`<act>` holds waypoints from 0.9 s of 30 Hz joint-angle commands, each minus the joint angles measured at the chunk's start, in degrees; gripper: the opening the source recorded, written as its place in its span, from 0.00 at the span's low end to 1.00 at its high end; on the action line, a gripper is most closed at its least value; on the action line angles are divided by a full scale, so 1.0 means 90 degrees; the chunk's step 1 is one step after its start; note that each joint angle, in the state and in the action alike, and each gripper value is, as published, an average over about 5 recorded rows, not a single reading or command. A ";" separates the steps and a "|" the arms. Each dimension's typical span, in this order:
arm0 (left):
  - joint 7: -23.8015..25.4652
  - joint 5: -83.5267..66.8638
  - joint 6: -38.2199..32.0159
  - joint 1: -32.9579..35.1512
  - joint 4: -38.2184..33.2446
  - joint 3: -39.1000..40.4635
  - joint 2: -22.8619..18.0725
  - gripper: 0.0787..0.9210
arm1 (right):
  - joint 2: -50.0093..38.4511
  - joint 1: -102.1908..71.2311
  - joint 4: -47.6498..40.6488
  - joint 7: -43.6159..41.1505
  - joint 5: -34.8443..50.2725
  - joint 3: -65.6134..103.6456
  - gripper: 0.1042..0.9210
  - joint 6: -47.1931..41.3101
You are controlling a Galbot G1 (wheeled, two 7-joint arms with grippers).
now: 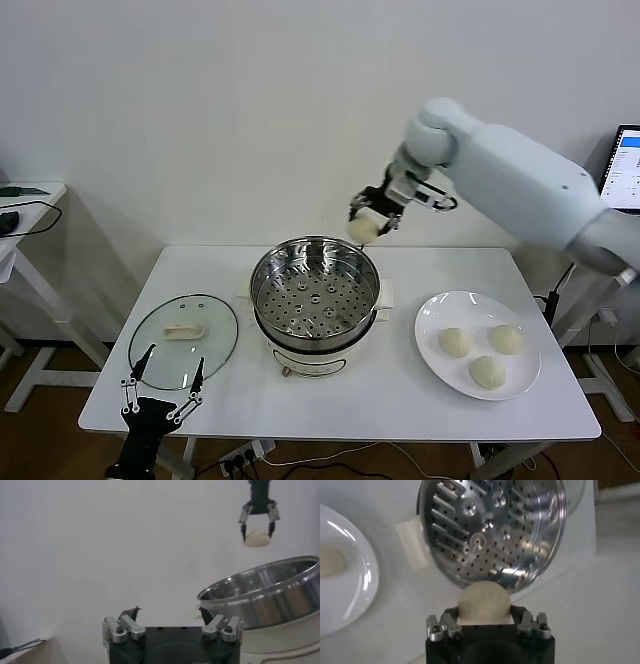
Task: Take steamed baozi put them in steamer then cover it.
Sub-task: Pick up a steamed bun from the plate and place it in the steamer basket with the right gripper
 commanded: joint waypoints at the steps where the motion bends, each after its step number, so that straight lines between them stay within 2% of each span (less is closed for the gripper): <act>1: -0.0005 -0.0009 -0.0015 -0.0005 0.0013 -0.0014 -0.0006 0.88 | 0.0983 0.0141 -0.0328 0.0005 -0.0295 -0.0458 0.72 0.0701; 15: -0.0015 -0.0072 -0.0060 -0.0034 0.0001 -0.0101 0.0000 0.88 | 0.1660 -0.0658 -0.1534 0.0243 -0.1111 -0.0382 0.72 0.0812; 27: -0.0034 -0.0087 -0.0131 -0.0026 0.0043 -0.0161 0.0000 0.88 | 0.2058 -0.0927 -0.2103 0.0422 -0.1520 -0.0203 0.73 0.0861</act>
